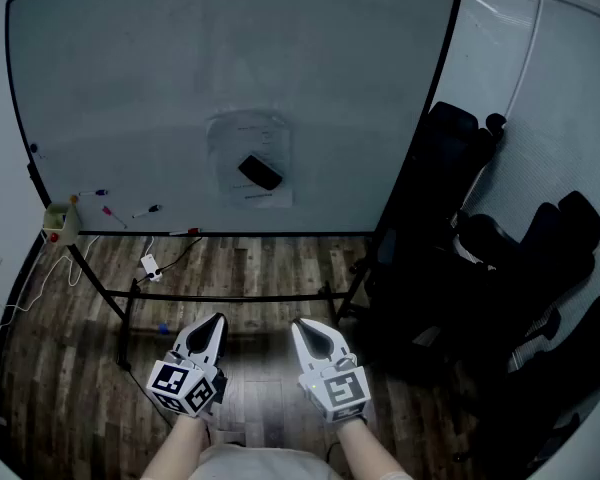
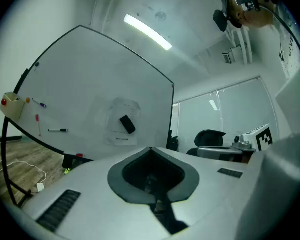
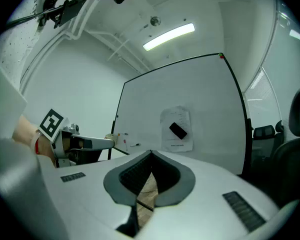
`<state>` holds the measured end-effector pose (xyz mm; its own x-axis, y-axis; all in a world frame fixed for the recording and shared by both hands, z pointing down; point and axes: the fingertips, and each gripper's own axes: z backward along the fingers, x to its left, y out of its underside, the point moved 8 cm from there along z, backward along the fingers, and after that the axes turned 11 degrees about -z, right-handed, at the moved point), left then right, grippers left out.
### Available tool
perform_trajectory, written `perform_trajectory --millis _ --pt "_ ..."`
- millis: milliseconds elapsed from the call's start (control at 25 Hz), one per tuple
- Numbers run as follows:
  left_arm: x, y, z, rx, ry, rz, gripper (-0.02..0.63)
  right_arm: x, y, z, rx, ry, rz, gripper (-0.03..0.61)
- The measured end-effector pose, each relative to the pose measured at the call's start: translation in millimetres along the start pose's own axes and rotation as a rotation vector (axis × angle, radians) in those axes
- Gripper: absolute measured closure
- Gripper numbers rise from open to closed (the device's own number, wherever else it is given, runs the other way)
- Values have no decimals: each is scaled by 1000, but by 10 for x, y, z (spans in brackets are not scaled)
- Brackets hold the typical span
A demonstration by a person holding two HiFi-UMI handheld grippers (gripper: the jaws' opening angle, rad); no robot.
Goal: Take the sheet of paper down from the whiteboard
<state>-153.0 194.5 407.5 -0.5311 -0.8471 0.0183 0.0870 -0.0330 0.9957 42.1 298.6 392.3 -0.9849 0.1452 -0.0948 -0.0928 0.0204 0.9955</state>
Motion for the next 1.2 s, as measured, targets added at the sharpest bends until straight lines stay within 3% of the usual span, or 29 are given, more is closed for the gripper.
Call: perform_trajectory --millis 560,1200 --pt "-68 47 -174 -8 -22 -15 598 -121 11 -25 -23 -12 7 560" --pt "917 134 -1254 -29 -16 -21 598 -623 -1 -1421 17 -17 22 560"
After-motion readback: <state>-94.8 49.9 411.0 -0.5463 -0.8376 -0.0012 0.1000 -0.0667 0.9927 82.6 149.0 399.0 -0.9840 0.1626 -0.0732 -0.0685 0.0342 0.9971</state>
